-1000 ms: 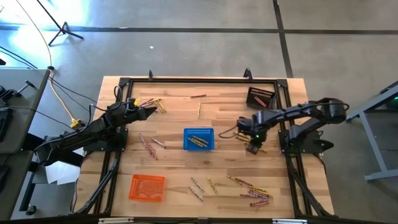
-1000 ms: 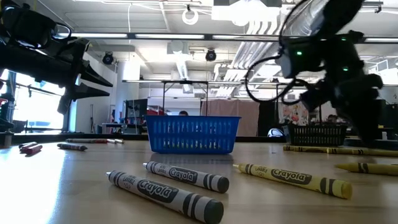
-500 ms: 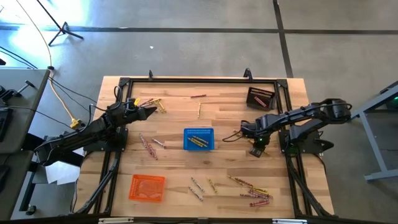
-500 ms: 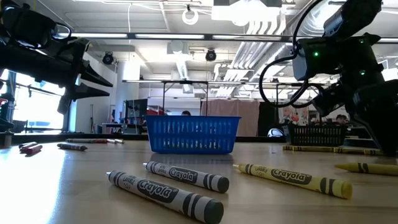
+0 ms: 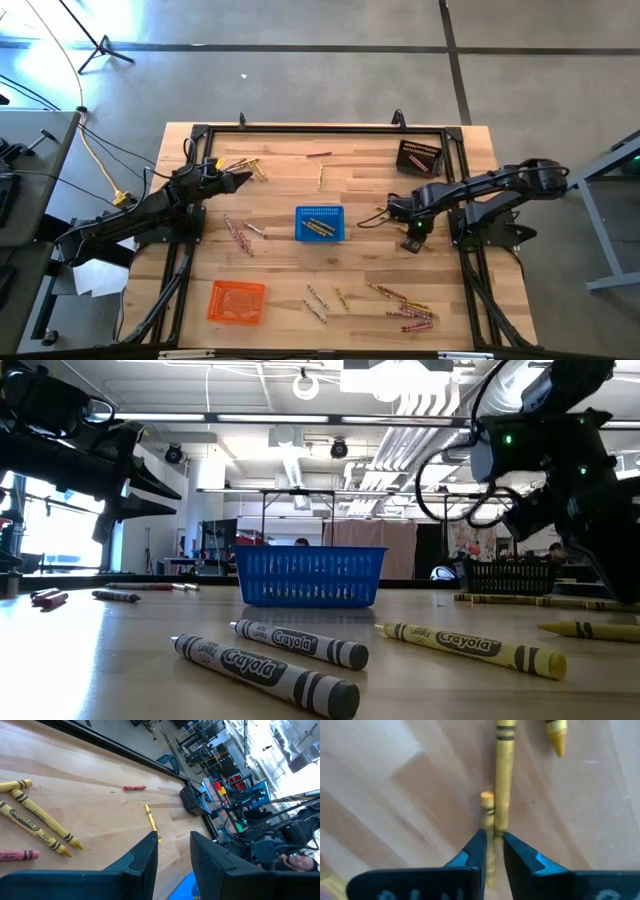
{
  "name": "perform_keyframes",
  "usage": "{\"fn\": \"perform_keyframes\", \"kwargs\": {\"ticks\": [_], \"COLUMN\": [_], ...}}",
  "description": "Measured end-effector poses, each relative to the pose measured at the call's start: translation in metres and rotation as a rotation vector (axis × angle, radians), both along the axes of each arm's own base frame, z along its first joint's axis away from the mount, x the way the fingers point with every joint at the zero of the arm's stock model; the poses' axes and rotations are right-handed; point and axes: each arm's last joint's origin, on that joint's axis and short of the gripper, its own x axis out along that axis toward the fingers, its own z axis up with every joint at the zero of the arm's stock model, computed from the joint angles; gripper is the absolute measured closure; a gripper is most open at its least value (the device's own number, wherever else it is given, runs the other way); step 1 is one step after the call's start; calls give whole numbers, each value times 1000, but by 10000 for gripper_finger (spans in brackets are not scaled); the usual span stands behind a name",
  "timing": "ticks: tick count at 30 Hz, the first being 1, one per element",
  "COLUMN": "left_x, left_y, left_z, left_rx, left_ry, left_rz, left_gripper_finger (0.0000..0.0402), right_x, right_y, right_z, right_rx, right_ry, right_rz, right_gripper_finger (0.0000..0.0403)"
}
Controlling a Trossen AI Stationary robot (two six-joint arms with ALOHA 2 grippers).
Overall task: Sort crayons
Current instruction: Put the yellow crayon into the blue basket
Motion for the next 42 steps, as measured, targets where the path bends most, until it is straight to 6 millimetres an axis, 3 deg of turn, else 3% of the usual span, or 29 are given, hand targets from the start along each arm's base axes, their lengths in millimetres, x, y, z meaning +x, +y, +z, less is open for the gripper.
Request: {"fn": "perform_keyframes", "kwargs": {"ticks": [6,12,16,20,30,33,42], "left_x": [0,0,0,0,0,0,0], "left_y": [0,0,0,0,0,0,0], "left_z": [0,0,0,0,0,0,0], "left_rx": [0,0,0,0,0,0,0], "left_ry": [0,0,0,0,0,0,0], "left_rz": [0,0,0,0,-1,0,0], "left_gripper_finger": [300,300,300,300,300,300,300], "right_x": [7,11,1,-9,-18,-21,-24], "right_y": [0,-1,-4,-6,-6,-5,-8], "right_z": [24,40,36,27,11,5,-3], "right_rx": [-7,-40,-110,-70,-32,-26,-105], "right_ry": [-84,-135,-43,34,49,56,48], "right_rz": [-3,-18,-20,-47,-55,-67,-62], "right_gripper_finger": [401,393,392,391,390,376,272]}}
